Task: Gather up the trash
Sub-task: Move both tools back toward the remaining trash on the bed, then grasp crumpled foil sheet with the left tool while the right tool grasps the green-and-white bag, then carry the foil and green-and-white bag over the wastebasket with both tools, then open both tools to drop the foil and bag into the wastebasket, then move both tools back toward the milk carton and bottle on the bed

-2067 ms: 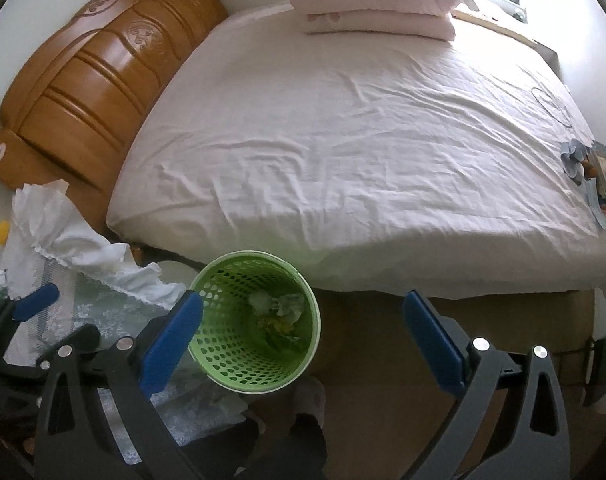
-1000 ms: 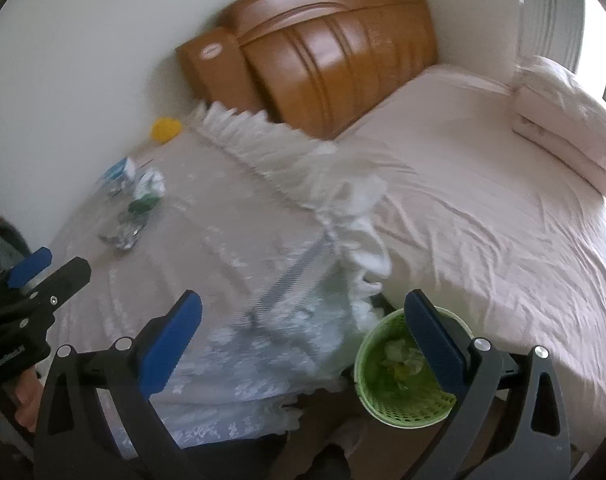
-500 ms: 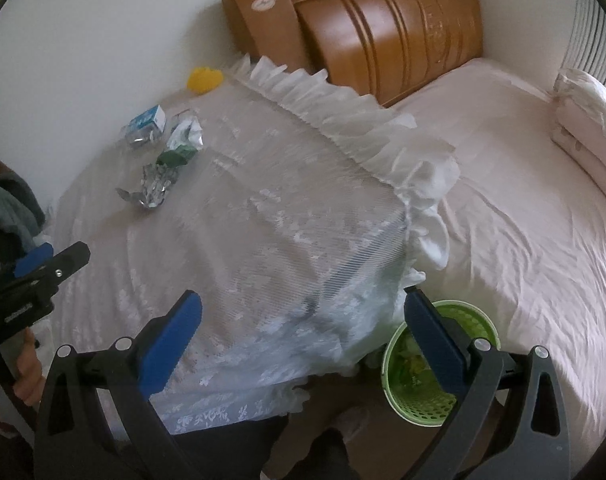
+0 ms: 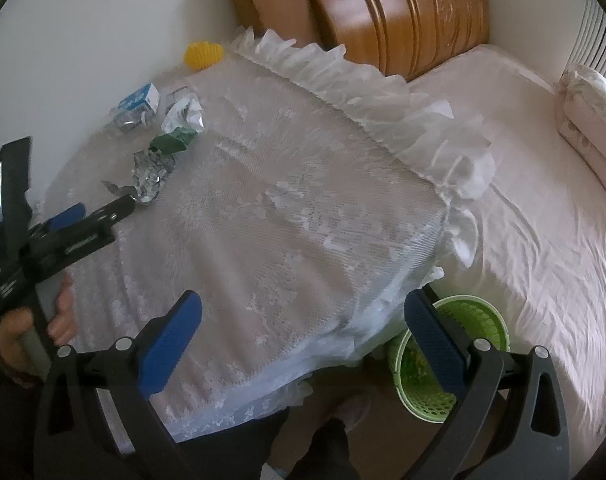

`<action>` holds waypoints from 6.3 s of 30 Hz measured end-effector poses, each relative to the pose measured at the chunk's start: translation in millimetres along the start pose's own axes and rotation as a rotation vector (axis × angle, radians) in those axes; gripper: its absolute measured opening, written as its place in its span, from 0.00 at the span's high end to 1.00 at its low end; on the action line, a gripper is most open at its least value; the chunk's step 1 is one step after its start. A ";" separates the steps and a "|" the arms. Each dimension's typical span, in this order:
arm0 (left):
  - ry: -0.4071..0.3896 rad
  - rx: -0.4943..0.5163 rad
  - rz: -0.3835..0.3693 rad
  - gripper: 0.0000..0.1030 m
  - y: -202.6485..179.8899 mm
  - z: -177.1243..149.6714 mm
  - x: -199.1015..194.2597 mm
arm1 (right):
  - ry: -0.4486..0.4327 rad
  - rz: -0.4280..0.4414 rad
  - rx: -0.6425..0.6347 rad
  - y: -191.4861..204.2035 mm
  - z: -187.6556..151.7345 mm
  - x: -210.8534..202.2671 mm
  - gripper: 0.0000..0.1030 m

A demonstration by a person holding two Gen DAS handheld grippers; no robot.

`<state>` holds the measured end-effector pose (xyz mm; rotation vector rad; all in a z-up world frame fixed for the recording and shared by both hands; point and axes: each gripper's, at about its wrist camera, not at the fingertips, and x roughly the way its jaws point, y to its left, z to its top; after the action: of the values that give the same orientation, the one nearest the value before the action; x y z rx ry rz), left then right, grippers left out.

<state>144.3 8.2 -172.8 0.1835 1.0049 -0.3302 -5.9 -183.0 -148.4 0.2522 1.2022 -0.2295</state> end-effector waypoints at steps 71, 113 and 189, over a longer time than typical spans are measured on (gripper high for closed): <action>0.001 -0.208 -0.055 0.87 60.0 -25.1 -66.5 | -0.046 0.120 -0.094 105.2 110.9 86.1 0.50; 0.038 0.423 -0.361 0.87 -266.5 -79.2 -135.5 | 0.038 -0.257 0.392 -248.1 -129.6 -10.4 0.03; -0.066 -0.048 -0.055 0.08 -80.0 -27.4 -125.5 | -0.130 -0.043 0.102 -93.6 -20.9 -52.8 0.03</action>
<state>32.4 -34.9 -80.5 0.1006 0.9525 -0.3598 -71.4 -263.1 -112.6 0.2962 1.0688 -0.3398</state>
